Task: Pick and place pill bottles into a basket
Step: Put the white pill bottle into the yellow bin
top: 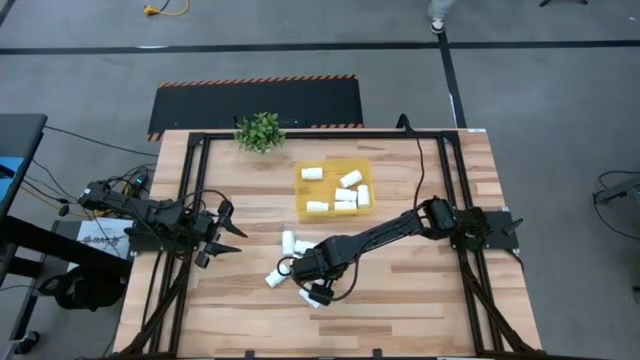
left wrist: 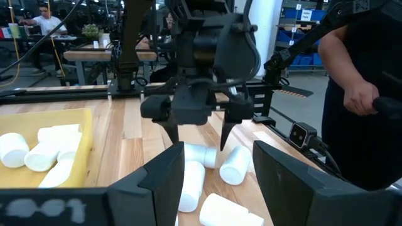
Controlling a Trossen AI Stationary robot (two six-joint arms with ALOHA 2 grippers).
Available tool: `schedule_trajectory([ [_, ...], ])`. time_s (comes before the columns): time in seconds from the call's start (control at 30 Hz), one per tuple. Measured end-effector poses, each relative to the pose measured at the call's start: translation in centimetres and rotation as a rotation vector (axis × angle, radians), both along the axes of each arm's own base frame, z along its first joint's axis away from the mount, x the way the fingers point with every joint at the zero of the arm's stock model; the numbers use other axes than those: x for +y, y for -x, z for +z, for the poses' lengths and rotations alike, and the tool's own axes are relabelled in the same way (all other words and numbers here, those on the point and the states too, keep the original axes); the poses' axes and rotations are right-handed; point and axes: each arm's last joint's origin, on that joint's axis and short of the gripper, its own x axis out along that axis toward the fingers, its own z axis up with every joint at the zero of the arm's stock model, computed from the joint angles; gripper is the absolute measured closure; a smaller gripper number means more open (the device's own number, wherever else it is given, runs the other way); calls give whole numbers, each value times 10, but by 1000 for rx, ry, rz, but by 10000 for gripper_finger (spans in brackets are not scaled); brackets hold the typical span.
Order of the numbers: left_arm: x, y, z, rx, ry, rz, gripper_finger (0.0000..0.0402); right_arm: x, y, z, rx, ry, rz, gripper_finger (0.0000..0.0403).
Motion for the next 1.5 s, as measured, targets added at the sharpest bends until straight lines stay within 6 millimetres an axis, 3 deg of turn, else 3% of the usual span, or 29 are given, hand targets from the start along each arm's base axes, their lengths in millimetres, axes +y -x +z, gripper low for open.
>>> schedule_trajectory([
  [0.6, 0, 0, 0, 0, 0, -1, 225, -7, -6, 0, -30, -13, -43, 4],
  [0.73, 0, 0, 0, 0, 0, -1, 225, -7, -4, 0, -16, -9, -44, 25],
  [0.93, 0, 0, 0, 0, 0, -1, 225, -8, -4, 0, -8, -9, -74, 89],
  [1.3, 0, 0, 0, 0, 0, 0, 225, -10, 2, 0, 52, 10, -79, 70],
  [1.5, 0, 0, 0, 0, 0, 0, 225, -14, 4, 8, 93, 23, -87, 90],
])
